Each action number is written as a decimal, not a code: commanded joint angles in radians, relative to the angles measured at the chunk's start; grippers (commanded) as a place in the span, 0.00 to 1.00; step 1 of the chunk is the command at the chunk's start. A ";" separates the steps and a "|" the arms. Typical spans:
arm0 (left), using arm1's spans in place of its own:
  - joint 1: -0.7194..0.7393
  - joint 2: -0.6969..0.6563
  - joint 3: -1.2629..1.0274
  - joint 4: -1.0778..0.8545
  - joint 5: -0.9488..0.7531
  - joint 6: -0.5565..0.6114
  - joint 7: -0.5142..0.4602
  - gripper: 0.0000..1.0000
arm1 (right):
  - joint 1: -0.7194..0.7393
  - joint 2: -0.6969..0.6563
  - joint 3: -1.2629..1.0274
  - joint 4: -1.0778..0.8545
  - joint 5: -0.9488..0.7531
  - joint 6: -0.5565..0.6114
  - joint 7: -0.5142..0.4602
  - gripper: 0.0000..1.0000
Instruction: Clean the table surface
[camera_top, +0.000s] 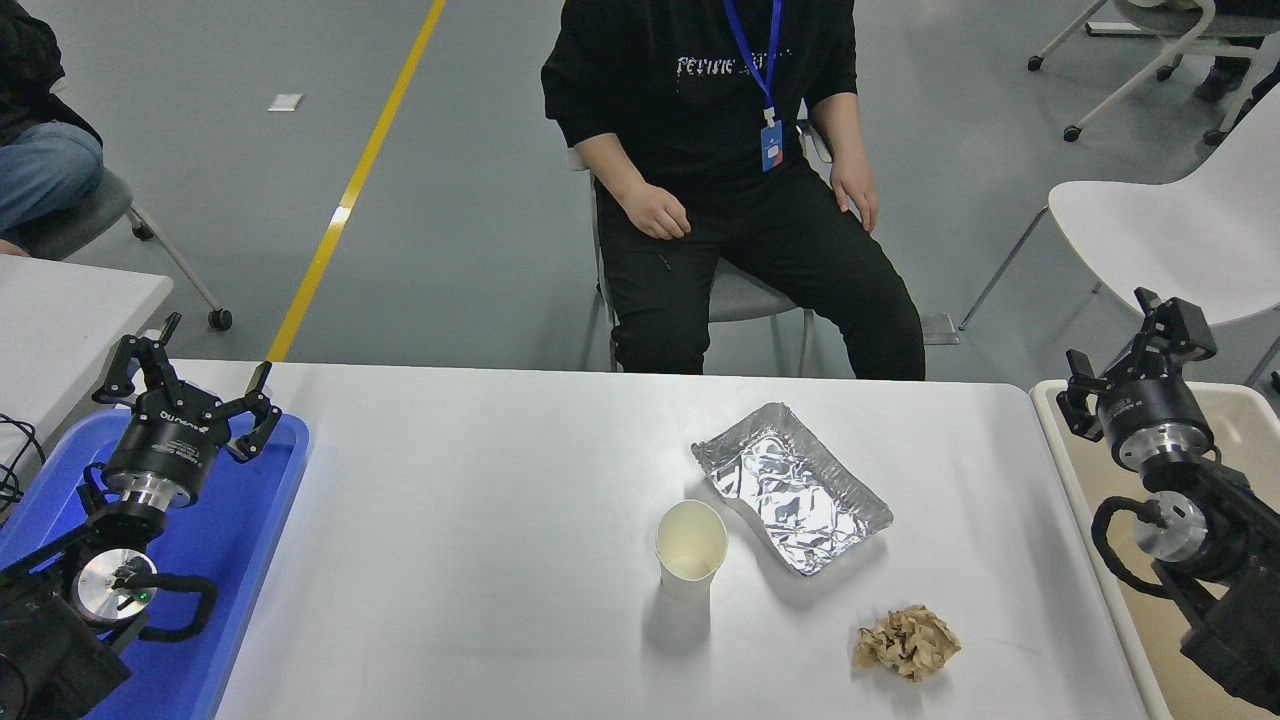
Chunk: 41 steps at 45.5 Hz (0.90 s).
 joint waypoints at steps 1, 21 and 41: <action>0.000 -0.001 0.000 0.000 0.000 0.000 0.000 1.00 | 0.001 0.001 0.002 -0.001 0.001 -0.001 0.000 0.98; 0.000 -0.001 0.001 0.000 0.000 0.000 0.000 1.00 | 0.000 0.001 0.000 -0.004 -0.001 -0.006 0.000 0.98; 0.000 -0.001 0.001 0.000 0.000 0.000 0.000 1.00 | 0.001 0.001 -0.003 0.009 -0.003 0.005 0.001 0.98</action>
